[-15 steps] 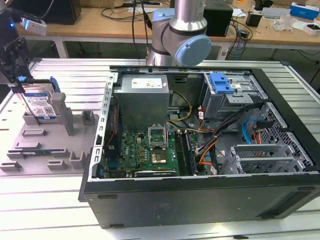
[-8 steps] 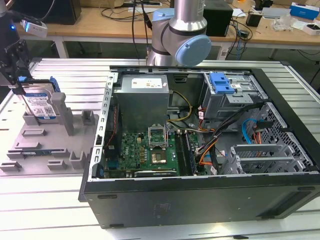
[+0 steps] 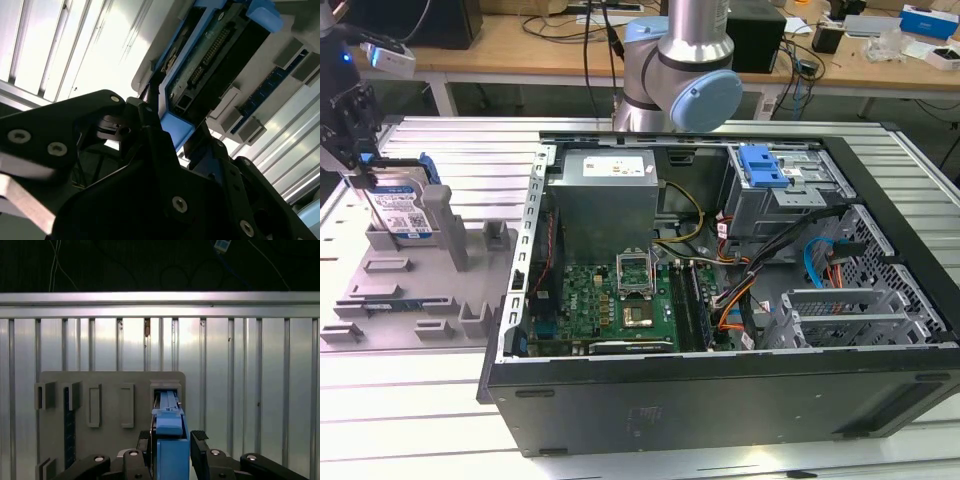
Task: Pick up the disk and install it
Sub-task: 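Pick up the disk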
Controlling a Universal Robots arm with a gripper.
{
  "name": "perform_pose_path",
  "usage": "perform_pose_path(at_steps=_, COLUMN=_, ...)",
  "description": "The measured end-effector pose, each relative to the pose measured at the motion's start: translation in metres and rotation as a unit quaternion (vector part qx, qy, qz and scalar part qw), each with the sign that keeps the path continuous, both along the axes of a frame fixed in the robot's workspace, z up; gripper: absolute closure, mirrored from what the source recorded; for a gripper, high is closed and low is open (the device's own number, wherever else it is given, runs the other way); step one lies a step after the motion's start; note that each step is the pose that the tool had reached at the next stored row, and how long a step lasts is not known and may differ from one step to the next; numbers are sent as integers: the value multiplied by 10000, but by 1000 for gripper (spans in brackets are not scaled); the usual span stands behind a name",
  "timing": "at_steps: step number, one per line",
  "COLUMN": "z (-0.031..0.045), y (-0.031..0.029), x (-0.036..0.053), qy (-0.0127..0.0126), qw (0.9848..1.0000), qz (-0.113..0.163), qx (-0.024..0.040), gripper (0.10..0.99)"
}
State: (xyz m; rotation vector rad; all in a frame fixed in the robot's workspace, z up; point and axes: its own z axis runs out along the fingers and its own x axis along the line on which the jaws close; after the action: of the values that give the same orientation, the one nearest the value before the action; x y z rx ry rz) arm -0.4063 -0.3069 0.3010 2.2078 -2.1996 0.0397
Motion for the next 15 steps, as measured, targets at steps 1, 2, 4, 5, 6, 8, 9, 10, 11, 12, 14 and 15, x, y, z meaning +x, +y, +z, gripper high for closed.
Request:
perform_pose_path(at_steps=1, z=-2, y=0, x=0, qy=0, qw=10000, qz=0, qx=0, gripper=635)
perform_pose_path(at_steps=2, z=-4, y=0, x=0, qy=0, qw=10000, qz=0, qx=0, gripper=635)
perform_pose_path(at_steps=4, z=-8, y=0, x=-1, qy=0, qw=10000, qz=0, qx=0, gripper=635)
perform_pose_path(at_steps=5, z=-16, y=0, x=-1, qy=0, qw=10000, qz=0, qx=0, gripper=635)
perform_pose_path(at_steps=6, z=-18, y=0, x=-1, qy=0, qw=10000, qz=0, qx=0, gripper=635)
perform_pose_path(at_steps=8, z=-19, y=-1, x=-1, qy=-1, qw=10000, qz=-1, qx=0, gripper=635)
perform_pose_path(at_steps=9, z=-20, y=-4, x=-1, qy=-1, qw=10000, qz=-1, qx=0, gripper=635)
perform_pose_path(at_steps=10, z=-20, y=-8, x=-1, qy=0, qw=10000, qz=0, qx=0, gripper=635)
perform_pose_path(at_steps=11, z=-21, y=-11, x=-1, qy=-1, qw=10000, qz=0, qx=0, gripper=635)
perform_pose_path(at_steps=12, z=-21, y=-12, x=-1, qy=-1, qw=10000, qz=0, qx=0, gripper=635)
perform_pose_path(at_steps=14, z=-21, y=-12, x=-1, qy=0, qw=10000, qz=-1, qx=0, gripper=635)
perform_pose_path(at_steps=15, z=-21, y=-13, x=-1, qy=0, qw=10000, qz=0, qx=0, gripper=635)
